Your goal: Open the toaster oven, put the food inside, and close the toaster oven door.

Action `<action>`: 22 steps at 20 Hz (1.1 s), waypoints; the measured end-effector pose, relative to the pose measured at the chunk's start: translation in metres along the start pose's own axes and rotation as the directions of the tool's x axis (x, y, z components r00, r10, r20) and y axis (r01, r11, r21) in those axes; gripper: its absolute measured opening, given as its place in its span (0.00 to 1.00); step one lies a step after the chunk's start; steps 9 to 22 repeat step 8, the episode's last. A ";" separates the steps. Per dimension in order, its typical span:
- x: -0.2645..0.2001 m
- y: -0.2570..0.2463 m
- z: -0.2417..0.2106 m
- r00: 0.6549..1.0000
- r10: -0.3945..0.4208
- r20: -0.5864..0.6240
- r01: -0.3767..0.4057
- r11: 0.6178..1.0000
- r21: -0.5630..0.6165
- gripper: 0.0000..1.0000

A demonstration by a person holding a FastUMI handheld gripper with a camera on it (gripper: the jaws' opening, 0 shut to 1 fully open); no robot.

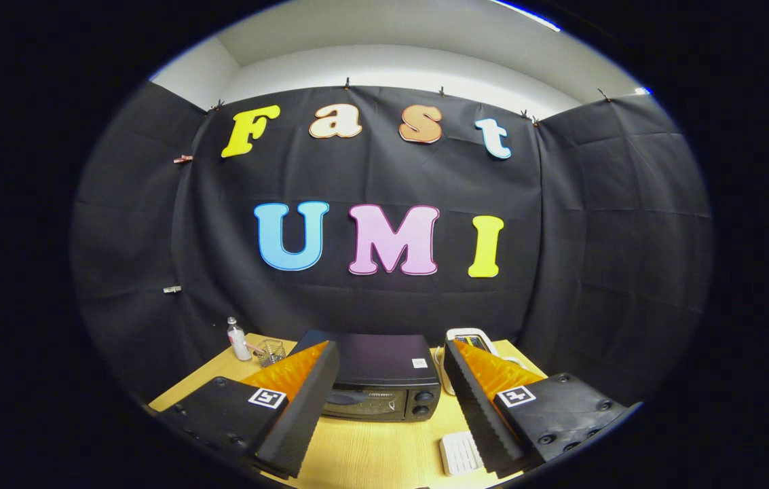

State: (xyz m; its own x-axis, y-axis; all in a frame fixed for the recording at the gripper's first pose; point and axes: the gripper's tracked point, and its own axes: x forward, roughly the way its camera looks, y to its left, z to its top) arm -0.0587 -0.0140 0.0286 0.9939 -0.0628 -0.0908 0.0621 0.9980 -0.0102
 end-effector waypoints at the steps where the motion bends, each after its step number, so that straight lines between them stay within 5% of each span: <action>1: 0.000 0.001 0.001 1.000 -0.001 -0.001 0.001 1.000 -0.004 0.96; 22: 0.002 0.001 0.003 1.000 -0.006 -0.004 0.006 1.000 0.005 0.96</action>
